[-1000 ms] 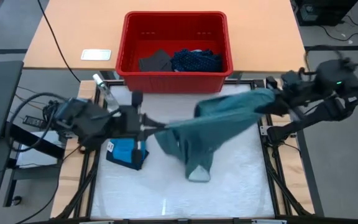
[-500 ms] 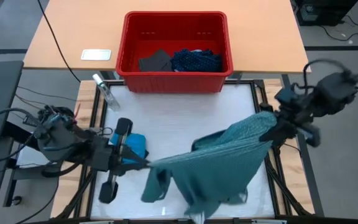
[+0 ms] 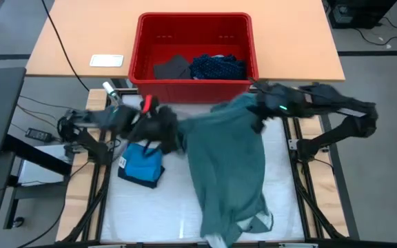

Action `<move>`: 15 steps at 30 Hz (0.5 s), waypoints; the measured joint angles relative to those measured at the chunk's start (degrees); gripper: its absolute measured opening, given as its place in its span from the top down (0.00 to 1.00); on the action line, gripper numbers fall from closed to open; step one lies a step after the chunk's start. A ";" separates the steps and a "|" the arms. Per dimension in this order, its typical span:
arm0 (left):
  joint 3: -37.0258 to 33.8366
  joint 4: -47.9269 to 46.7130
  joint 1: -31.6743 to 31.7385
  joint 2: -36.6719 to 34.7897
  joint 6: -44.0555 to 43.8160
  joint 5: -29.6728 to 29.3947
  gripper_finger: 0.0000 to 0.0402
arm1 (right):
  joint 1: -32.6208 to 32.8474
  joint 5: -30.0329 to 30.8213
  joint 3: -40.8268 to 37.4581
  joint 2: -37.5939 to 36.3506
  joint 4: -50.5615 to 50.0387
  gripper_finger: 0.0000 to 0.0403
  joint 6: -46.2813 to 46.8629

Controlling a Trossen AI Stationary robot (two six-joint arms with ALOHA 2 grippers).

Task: Fold laundry
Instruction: Fold the green polo shirt

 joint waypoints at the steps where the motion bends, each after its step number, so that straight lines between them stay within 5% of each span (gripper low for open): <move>1: -2.27 1.11 3.21 -0.03 0.02 1.42 1.00 | -2.94 -0.45 -2.17 0.63 3.67 0.94 -3.76; 9: -20.01 11.06 22.86 0.06 -2.18 8.92 0.92 | -24.92 -11.74 -10.56 8.38 16.03 0.66 -17.80; 15: -22.52 12.20 27.97 0.04 -4.69 13.36 0.73 | -31.14 -14.19 -10.62 8.30 12.17 0.44 -20.72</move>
